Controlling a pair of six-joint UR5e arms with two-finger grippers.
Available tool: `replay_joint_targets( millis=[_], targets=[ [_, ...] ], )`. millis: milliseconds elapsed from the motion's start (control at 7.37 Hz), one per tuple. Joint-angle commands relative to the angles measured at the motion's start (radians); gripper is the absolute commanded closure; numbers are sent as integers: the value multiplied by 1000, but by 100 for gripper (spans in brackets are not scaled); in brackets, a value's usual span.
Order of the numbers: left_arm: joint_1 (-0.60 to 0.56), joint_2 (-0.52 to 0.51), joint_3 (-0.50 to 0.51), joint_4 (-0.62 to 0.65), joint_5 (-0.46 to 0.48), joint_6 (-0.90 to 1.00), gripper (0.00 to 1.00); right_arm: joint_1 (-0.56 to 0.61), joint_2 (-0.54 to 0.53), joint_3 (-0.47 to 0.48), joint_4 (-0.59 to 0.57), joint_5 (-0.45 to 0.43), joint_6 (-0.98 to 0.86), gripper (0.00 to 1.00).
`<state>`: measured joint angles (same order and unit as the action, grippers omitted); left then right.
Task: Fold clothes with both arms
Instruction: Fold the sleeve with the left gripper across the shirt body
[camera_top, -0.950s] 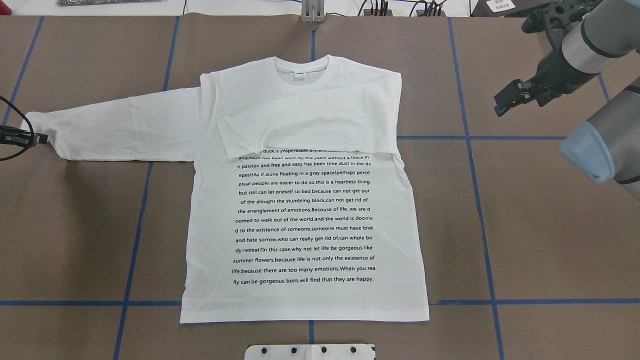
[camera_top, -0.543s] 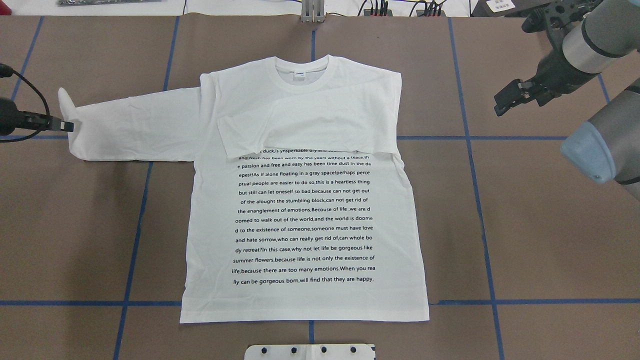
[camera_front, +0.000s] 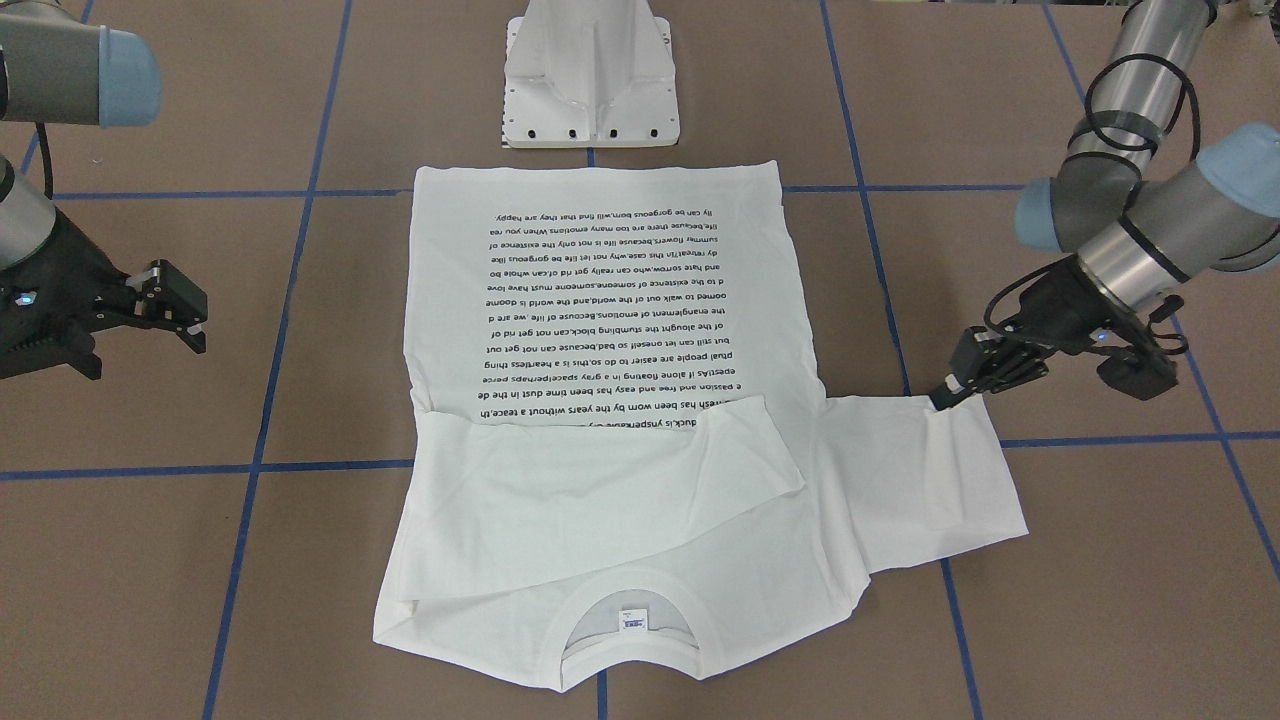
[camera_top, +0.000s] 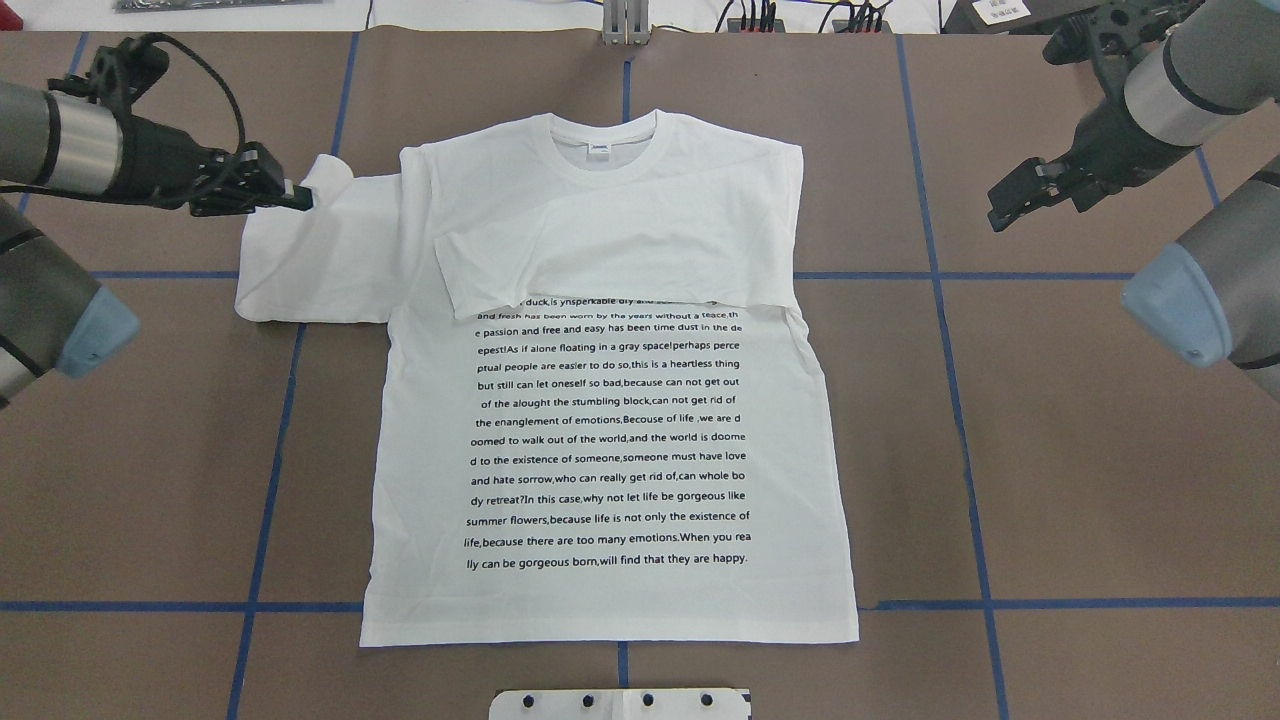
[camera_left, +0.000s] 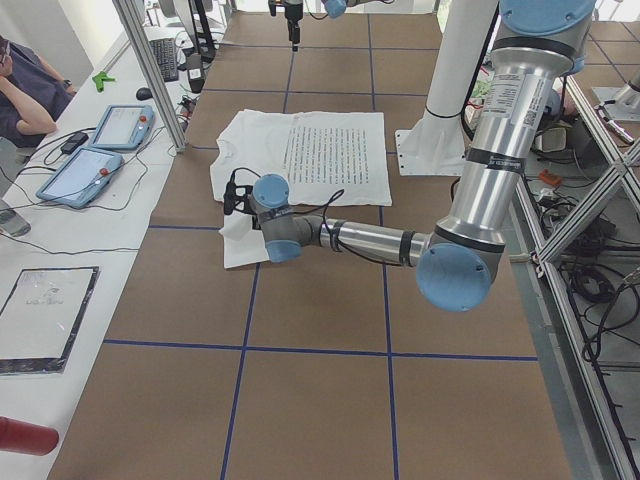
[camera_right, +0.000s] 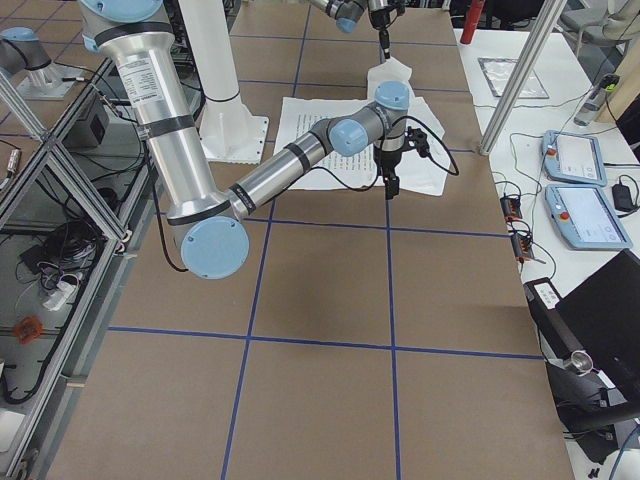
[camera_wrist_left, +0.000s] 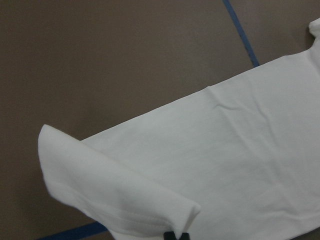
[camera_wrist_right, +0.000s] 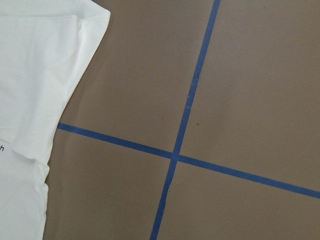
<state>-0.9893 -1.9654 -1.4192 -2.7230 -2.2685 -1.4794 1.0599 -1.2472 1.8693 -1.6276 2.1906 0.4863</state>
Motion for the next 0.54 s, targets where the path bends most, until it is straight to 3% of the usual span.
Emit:
replay_joint_targets(
  millis=[0,407],
  targets=[
    [61,-142,-1,22,35,-216,100,0,-3,-1,0,0,0,0],
    [203,-314,8,181,223,-327,100,2,-3,-1,0,0,0,0]
  ],
)
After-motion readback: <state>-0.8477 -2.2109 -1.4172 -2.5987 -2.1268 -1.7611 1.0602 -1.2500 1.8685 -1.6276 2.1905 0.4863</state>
